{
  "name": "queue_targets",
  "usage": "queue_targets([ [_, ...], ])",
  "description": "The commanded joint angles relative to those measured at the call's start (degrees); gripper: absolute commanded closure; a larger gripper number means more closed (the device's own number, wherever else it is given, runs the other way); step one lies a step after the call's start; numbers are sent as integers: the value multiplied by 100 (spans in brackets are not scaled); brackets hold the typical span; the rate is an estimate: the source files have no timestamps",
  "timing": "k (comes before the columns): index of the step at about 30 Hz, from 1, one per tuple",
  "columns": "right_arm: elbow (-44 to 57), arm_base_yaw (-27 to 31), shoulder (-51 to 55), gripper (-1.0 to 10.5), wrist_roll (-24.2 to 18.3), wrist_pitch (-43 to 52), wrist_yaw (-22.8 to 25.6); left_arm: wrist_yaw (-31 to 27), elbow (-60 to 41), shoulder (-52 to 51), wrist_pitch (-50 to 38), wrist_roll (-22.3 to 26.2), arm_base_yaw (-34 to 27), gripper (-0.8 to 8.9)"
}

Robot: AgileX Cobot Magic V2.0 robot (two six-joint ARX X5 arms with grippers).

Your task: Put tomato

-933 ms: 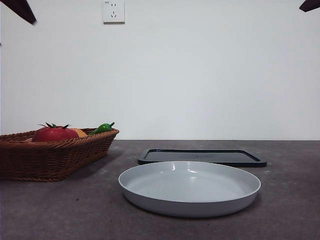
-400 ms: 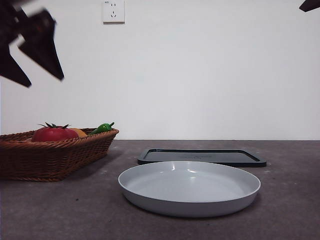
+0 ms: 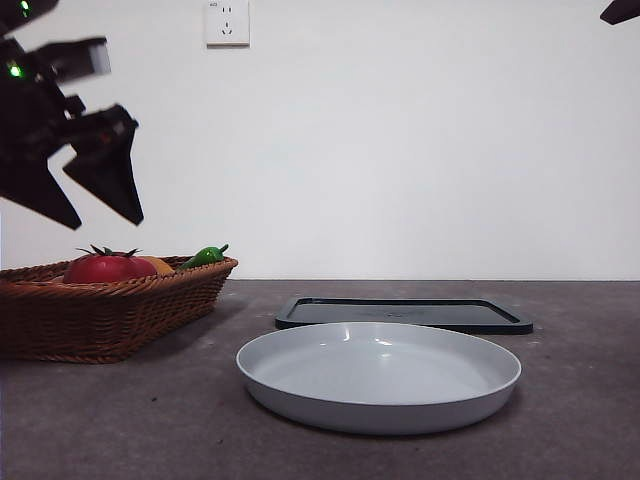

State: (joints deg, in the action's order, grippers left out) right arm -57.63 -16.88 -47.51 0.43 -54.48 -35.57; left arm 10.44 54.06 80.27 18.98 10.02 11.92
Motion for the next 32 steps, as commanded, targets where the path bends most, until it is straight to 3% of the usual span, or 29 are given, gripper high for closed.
queue_targets([
  [1, -109, -31, -37, 541, -37, 24, 2, 2, 98, 223, -103, 138, 35, 368],
  [29, -109, -31, -37, 541, -39, -94, 2, 0, 98, 1010, -227, 192, 85, 381],
  [32, -109, -31, -37, 541, -42, -94, 2, 2, 98, 1010, -203, 190, 85, 465],
])
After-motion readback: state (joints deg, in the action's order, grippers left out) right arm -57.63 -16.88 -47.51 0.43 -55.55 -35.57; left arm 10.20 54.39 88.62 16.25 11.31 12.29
